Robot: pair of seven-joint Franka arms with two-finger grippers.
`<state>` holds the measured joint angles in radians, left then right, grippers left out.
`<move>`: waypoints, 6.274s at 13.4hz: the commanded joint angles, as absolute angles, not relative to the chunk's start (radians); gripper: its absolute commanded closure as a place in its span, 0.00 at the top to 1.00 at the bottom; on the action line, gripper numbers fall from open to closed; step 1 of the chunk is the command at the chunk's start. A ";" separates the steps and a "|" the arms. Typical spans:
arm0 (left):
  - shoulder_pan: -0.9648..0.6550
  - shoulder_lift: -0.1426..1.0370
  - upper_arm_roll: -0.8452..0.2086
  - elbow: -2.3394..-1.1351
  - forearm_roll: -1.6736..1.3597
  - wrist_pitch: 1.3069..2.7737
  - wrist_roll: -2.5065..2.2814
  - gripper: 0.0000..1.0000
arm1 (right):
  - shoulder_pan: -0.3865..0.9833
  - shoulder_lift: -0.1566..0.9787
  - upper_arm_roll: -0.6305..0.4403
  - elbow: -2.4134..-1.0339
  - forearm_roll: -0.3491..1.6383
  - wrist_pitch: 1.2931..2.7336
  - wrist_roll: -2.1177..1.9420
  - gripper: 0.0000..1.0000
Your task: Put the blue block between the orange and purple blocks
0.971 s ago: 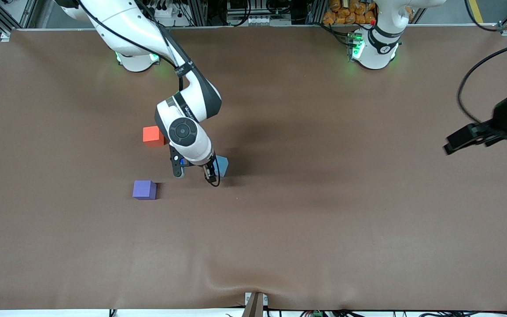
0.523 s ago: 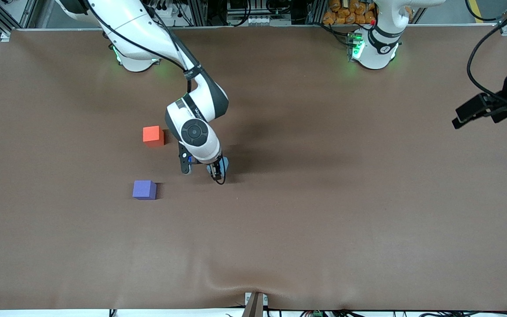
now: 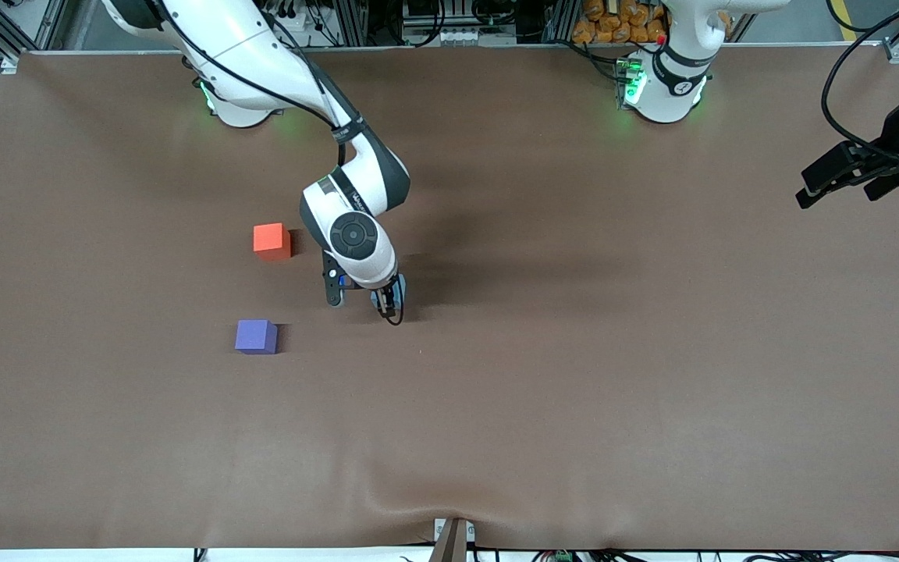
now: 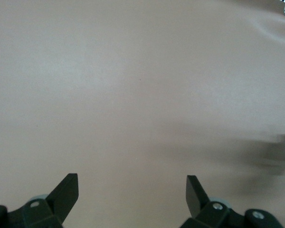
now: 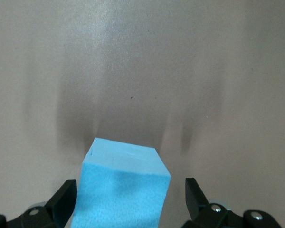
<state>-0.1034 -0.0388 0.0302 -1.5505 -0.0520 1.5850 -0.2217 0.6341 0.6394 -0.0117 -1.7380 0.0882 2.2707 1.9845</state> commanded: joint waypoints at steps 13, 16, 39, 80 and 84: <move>-0.098 -0.029 0.020 -1.557 -0.021 1.589 -0.203 1.00 | 0.600 0.646 -0.012 -1.710 0.038 2.264 1.910 0.07; -0.095 -0.028 0.021 -1.555 -0.021 1.597 -0.201 1.00 | 0.589 0.586 -0.012 -1.709 0.038 2.209 1.751 0.06; -0.100 -0.023 -0.008 -1.565 0.014 1.611 -0.201 1.00 | 0.278 0.204 -0.014 -2.169 0.035 2.239 -0.023 0.00; -0.095 -0.025 -0.006 -1.565 0.021 1.606 -0.170 1.00 | 0.149 0.089 -0.012 -1.936 -0.052 2.036 0.078 1.00; -0.092 -0.025 -0.003 -1.565 0.023 1.608 -0.169 1.00 | 0.052 -0.001 0.038 -1.884 -0.044 1.880 0.072 1.00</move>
<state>-0.1014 -0.0164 0.0019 -1.5633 0.0021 1.6076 -0.1847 0.1054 0.0496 -0.0077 -1.9115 -0.0395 1.9582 0.0717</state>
